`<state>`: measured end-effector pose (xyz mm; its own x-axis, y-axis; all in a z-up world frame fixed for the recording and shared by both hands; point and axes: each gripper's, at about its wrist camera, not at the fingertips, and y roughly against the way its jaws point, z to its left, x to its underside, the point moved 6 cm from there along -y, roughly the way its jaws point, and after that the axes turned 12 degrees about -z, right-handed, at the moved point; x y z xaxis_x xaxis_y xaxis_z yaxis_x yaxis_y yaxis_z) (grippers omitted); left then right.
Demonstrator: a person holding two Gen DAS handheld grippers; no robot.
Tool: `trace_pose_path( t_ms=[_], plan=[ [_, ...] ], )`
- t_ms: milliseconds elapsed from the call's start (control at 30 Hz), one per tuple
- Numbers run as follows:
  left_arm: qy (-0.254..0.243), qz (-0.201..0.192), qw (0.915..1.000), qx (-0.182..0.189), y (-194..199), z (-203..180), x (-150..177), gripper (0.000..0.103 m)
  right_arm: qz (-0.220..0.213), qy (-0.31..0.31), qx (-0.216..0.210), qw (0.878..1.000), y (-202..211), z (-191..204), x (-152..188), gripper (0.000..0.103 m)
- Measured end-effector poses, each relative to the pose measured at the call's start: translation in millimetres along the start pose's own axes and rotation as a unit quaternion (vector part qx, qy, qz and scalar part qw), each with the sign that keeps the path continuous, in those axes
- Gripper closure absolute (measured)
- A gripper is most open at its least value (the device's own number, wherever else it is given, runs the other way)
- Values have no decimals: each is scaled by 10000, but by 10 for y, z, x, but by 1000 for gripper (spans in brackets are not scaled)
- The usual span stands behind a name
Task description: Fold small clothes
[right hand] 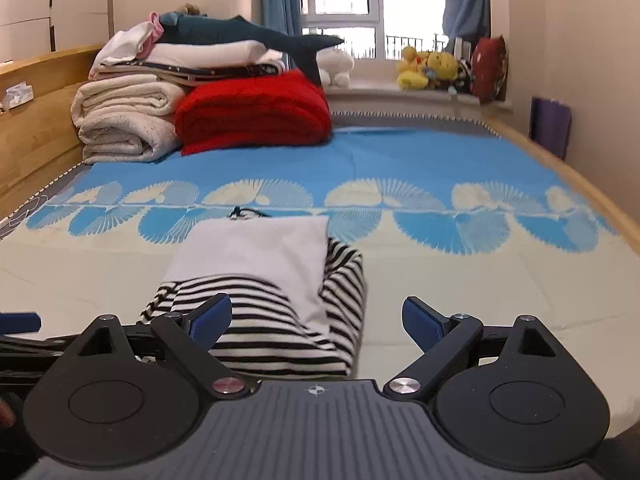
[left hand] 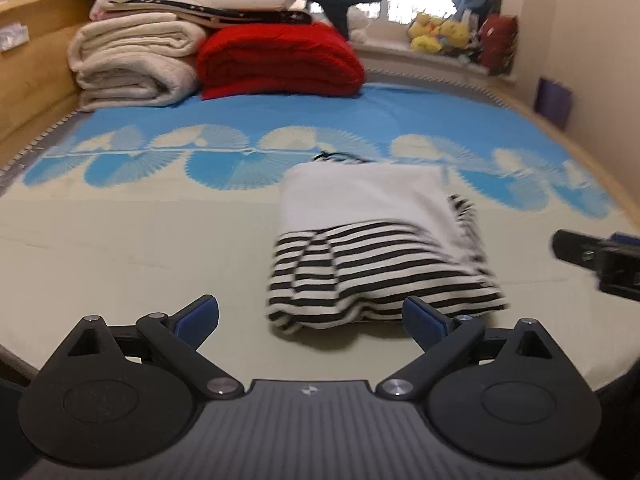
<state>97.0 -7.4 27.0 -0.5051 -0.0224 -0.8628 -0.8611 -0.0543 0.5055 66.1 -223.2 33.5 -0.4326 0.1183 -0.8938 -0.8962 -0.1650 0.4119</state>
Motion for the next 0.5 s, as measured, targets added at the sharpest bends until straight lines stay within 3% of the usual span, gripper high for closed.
trace_pose_path(
  t_ms=[133,333,500],
  plan=[
    [379,284,9988,105,-106,-6,53,3,106,91,-113,9998,-30,154,67,10],
    [276,181,9994,-37,-90,47,96,2,346,393,-257,9983,-147,409,137,10],
    [513,356,9979,160,-158,82,123,1,541,442,-191,9974,-244,410,244,10]
  ],
)
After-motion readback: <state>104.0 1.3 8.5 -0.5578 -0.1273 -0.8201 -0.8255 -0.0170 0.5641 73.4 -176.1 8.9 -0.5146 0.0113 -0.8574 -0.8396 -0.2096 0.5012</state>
